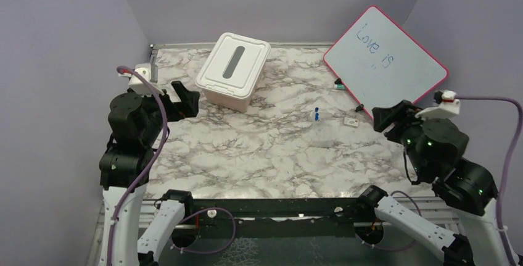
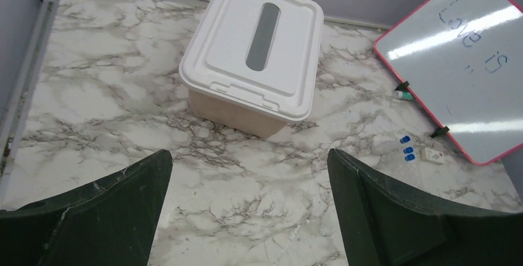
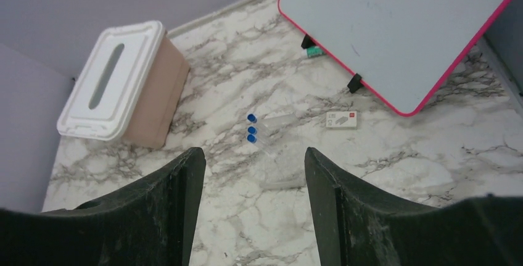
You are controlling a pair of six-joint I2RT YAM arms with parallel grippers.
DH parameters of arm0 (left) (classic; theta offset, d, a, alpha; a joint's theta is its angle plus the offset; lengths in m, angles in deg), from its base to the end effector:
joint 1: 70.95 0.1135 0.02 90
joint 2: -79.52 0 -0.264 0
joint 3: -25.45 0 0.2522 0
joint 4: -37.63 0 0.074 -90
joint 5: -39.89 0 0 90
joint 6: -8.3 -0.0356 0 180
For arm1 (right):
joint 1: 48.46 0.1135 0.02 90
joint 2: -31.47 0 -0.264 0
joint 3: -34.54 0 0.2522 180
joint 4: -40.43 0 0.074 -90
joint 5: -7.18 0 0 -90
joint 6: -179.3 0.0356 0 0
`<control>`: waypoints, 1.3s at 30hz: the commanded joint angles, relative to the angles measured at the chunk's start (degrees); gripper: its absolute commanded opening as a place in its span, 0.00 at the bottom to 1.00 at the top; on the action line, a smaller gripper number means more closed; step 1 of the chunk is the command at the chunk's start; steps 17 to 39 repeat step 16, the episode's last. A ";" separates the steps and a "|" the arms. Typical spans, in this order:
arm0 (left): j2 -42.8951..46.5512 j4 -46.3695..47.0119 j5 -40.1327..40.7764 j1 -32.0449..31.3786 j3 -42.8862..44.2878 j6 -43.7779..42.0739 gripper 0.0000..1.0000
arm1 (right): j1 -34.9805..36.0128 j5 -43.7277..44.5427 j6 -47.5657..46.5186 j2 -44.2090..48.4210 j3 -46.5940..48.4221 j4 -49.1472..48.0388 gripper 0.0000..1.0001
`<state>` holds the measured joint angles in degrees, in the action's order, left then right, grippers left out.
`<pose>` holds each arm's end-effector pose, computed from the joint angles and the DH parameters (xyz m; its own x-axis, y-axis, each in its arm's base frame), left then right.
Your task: Organize the chemistry lab equipment
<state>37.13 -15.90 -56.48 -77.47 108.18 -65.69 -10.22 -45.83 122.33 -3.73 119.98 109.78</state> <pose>0.1225 -0.0180 0.4298 -0.2786 -0.2440 -0.9289 0.1491 0.9445 -0.2929 0.0622 0.0218 0.4260 -0.2417 0.3639 -0.8996 0.1000 0.9314 0.3499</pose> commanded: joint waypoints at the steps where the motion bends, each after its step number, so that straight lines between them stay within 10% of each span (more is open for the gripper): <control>1: 2.96 -5.83 7.77 -0.47 3.57 -1.25 0.99 | -0.18 7.27 0.36 3.01 5.51 5.53 0.64; 39: 4.28 -7.94 9.45 -0.91 6.80 -1.12 0.99 | -0.18 8.60 1.59 6.38 4.79 5.27 0.64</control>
